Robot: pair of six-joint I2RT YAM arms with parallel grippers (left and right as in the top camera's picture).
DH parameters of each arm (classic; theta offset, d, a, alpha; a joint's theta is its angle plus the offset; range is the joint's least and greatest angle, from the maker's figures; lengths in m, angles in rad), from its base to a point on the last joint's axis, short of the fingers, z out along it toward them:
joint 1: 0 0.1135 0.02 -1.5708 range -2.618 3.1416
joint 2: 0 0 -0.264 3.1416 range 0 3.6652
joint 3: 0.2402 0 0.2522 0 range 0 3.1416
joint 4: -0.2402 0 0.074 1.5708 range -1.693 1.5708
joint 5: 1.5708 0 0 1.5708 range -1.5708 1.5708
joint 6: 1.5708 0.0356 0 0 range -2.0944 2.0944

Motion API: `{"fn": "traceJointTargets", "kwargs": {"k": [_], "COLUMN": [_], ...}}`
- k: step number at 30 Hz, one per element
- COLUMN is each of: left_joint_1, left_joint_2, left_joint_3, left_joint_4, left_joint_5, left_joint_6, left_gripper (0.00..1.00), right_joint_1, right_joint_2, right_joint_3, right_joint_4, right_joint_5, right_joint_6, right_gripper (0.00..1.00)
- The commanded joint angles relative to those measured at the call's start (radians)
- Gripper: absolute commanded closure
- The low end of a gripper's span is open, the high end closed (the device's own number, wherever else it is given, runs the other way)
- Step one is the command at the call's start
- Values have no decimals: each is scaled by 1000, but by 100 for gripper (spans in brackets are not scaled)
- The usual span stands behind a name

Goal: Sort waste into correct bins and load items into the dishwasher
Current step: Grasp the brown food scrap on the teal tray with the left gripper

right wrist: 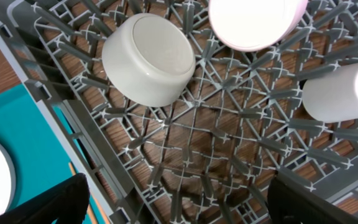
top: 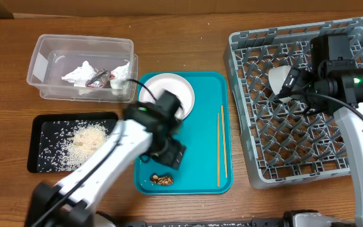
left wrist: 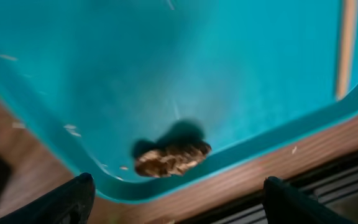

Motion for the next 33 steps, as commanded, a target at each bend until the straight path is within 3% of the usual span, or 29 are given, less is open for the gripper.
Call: {"fn": "traceJointTargets", "kwargs": {"k": [1, 7, 12, 16, 17, 20, 24, 29, 33], "left_joint_1": [-73, -144, -144, -144, -143, -142, -134, -97, -12], "left_joint_2": [86, 230, 322, 355, 355, 355, 354, 318, 185], "left_joint_3": [-35, -50, -50, -50, -50, -49, -34, 17, 52], "left_joint_4": [-6, -15, -12, -2, 6, 19, 10, -19, -18], "left_joint_5": [0, -4, -3, -4, -5, -16, -103, -139, -189], "left_joint_6": [22, 22, 20, 19, 19, 14, -58, -103, -140], "left_gripper": [12, 13, 23, 44, 58, 77, 96, 96, 96], "right_joint_1": [-5, -5, -5, -5, -5, -5, -5, -5, -5], "right_joint_2": [4, 4, 4, 4, 4, 4, 4, 4, 4], "right_joint_3": [3, 3, 3, 3, 3, 3, 3, 3, 3], "right_joint_4": [5, 5, 4, 5, 5, 5, 4, 1, -3], "right_joint_5": [-11, -11, -11, -11, -11, -11, -11, -11, -11], "right_joint_6": [-2, -2, -2, -2, -2, -2, -2, -2, -5], "right_gripper": [6, 6, 6, 6, 6, 6, 6, 6, 6]}}
